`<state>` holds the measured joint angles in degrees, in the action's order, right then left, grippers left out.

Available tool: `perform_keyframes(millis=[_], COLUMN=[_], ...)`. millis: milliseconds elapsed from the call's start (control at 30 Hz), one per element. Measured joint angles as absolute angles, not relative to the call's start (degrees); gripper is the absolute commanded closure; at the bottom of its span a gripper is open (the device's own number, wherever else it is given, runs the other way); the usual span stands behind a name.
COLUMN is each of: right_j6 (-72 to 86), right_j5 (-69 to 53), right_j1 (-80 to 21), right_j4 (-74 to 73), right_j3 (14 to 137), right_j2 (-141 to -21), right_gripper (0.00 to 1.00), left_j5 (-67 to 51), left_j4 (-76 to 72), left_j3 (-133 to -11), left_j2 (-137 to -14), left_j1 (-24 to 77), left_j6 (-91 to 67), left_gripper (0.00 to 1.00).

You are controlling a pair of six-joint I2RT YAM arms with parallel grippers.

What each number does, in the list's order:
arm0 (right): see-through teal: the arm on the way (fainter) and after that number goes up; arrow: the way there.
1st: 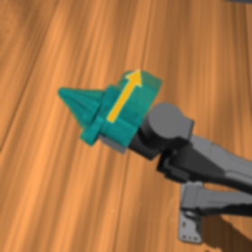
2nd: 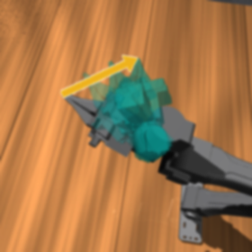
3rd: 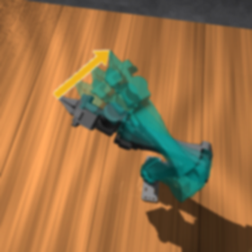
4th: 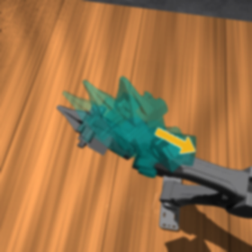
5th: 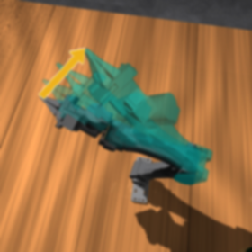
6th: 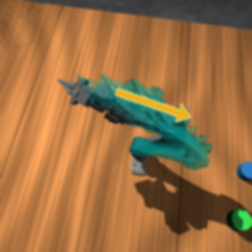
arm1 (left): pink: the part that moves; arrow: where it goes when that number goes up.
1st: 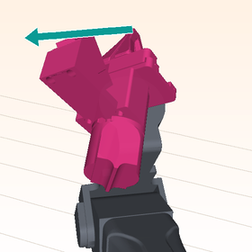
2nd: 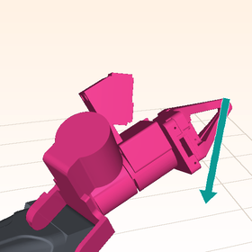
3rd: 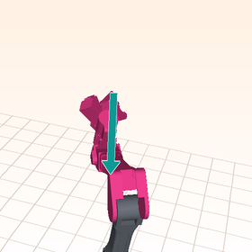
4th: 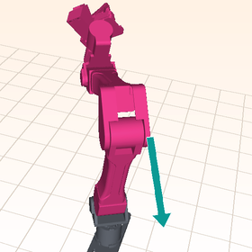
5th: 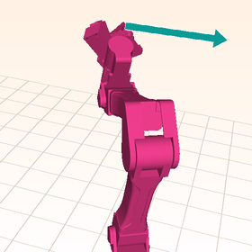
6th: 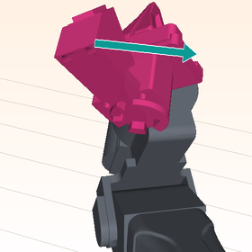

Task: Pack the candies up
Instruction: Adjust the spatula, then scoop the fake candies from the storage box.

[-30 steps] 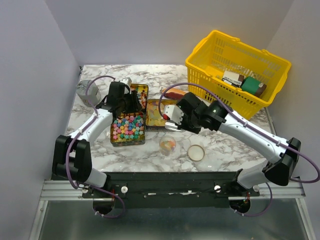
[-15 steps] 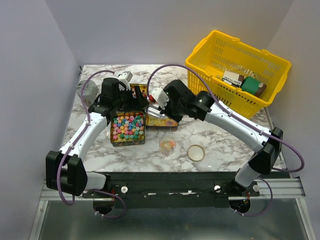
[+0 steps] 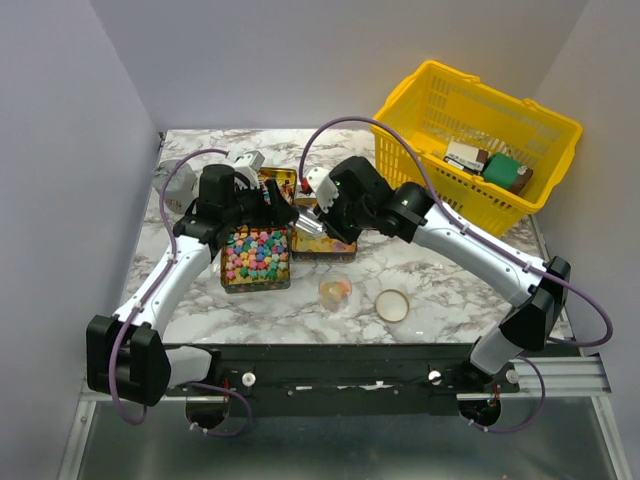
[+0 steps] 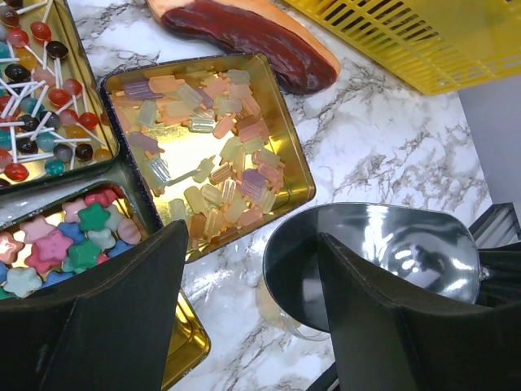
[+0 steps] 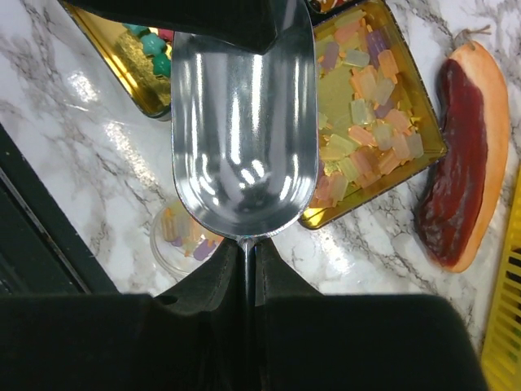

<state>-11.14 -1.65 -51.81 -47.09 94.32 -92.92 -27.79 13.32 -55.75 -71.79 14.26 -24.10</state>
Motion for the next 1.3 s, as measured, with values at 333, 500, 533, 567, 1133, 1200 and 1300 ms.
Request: perform_keyframes(millis=[333, 500, 533, 567, 1133, 1200, 1300], right_j6=[-5.4, -4.5, -4.5, -4.5, -0.4, 1.4, 3.7], right_j5=[-3.9, -3.9, -3.9, -4.0, -13.4, -15.4, -18.1], right_j1=[-51.8, -51.8, -51.8, -51.8, -51.9, -51.9, -51.9], right_j4=[-47.2, -47.5, -47.6, -47.7, -50.6, -53.4, -56.3], right_j3=[94.1, 94.0, 94.0, 94.2, 113.2, 117.3, 122.1], right_j2=[-91.6, -91.6, -91.6, -91.7, -111.4, -114.8, -119.7], right_gripper=[0.99, 0.99, 0.99, 0.99, 0.99, 0.99, 0.99], left_j5=[-28.3, -28.8, -28.8, -28.7, -3.3, -2.0, -0.3], left_j4=[11.5, 10.2, 10.1, 10.1, 30.0, 30.9, 31.5], left_j3=[-52.9, -51.8, -51.8, -51.8, -58.5, -57.8, -56.5], left_j2=[-69.3, -69.3, -69.3, -69.3, -74.3, -74.8, -74.8], left_j1=[14.3, 14.3, 14.4, 14.4, 3.3, 3.1, 3.0], left_j6=[-26.3, -27.3, -27.3, -27.3, -31.4, -31.4, -31.4], left_gripper=[0.32, 0.33, 0.32, 0.28, 0.20, 0.22, 0.26])
